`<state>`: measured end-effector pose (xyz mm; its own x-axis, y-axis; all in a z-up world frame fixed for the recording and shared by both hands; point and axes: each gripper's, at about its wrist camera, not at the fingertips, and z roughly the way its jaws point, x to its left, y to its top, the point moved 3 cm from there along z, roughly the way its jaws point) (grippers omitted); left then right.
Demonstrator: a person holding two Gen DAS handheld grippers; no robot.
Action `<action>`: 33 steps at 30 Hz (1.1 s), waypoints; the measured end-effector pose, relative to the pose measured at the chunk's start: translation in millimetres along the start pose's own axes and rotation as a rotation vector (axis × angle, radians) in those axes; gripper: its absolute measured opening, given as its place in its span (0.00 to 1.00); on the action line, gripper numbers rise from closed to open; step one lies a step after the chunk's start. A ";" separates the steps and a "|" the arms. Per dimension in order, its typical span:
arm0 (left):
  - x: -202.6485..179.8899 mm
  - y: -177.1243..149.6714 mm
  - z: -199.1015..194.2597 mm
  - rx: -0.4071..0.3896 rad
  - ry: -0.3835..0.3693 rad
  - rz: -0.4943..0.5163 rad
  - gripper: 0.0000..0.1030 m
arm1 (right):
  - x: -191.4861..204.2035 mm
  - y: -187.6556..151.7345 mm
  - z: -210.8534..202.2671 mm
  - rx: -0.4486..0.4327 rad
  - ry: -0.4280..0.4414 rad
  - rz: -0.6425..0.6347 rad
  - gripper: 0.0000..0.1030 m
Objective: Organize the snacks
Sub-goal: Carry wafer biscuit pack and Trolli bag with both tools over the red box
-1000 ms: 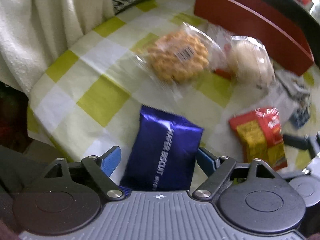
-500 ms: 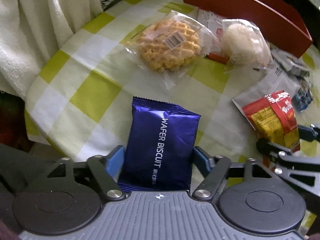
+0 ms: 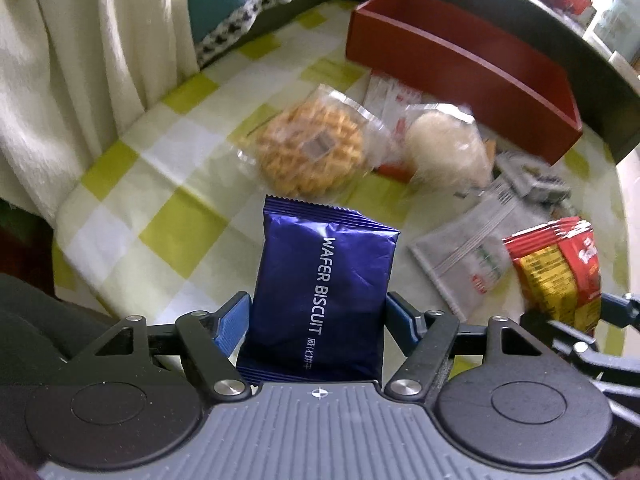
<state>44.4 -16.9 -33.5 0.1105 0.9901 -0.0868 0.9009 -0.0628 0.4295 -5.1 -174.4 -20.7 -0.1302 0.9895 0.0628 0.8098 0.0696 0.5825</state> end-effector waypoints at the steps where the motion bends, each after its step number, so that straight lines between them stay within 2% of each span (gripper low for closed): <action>1: -2.3 3.2 -3.5 -0.011 -0.004 0.000 0.75 | 0.2 1.7 -4.3 -0.013 0.004 0.005 0.53; 9: -27.5 47.4 -14.0 -0.091 -0.044 0.024 0.75 | -12.4 29.4 -11.2 -0.079 0.021 0.052 0.53; 25: -76.4 139.5 21.6 -0.140 -0.112 0.036 0.75 | -73.7 102.3 18.7 -0.150 -0.008 0.158 0.53; 33: -108.2 190.5 31.4 -0.212 -0.089 0.091 0.75 | -107.0 143.6 34.9 -0.187 -0.062 0.184 0.53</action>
<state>217.2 -139.9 29.5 0.2320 0.9661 -0.1138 0.7785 -0.1143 0.6172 145.0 -265.9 28.0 0.0488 0.9896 0.1351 0.6964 -0.1306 0.7056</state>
